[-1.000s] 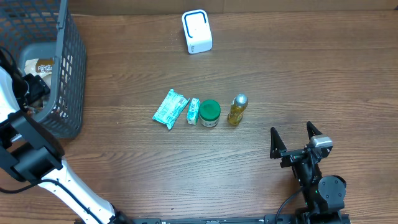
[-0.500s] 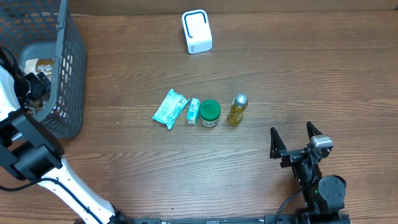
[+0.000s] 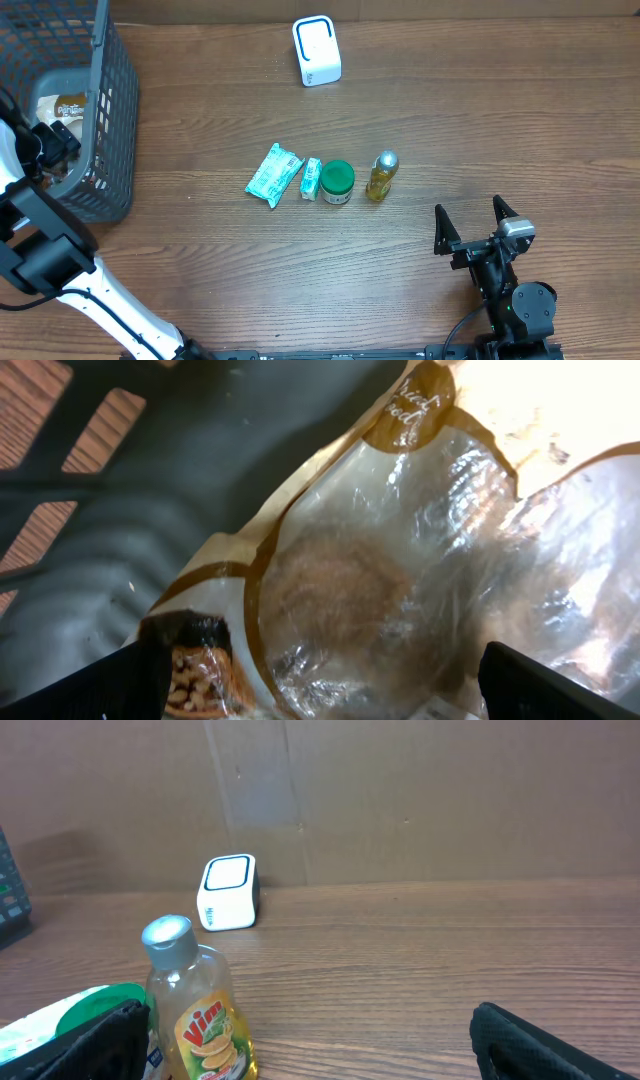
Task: Scan the item barcode
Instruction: 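Reach the left gripper into the basket toward the brown Pantree bag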
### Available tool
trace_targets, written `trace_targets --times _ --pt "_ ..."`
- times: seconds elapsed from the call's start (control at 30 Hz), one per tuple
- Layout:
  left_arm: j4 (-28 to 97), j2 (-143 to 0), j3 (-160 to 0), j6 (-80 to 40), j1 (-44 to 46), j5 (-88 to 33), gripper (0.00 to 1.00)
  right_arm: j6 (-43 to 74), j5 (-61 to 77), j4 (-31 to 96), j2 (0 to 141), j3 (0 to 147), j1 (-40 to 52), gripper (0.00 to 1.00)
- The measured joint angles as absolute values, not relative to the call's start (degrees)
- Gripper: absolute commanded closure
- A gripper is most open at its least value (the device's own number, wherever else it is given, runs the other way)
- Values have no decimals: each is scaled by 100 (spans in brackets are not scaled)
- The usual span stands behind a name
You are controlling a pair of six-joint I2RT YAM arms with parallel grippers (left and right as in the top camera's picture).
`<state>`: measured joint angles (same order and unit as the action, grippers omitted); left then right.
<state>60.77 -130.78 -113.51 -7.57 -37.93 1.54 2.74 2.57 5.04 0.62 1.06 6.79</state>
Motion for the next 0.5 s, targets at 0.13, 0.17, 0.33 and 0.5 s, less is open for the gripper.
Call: trace_targets --times 0.13,0.17,0.33,0.5 --pt "5754 -13039 -11087 -790 -3837 78 0 274 255 504 62 106 679 0" --pt "5675 -12997 -11002 -799 -3837 62 0 274 257 504 62 106 679 0" --pt "5236 -12798 -10549 -856 -3841 12 0 274 257 502 62 106 679 0" --pt "4727 -12632 -10086 -891 -3900 -266 4 272 257 502 62 106 679 0"
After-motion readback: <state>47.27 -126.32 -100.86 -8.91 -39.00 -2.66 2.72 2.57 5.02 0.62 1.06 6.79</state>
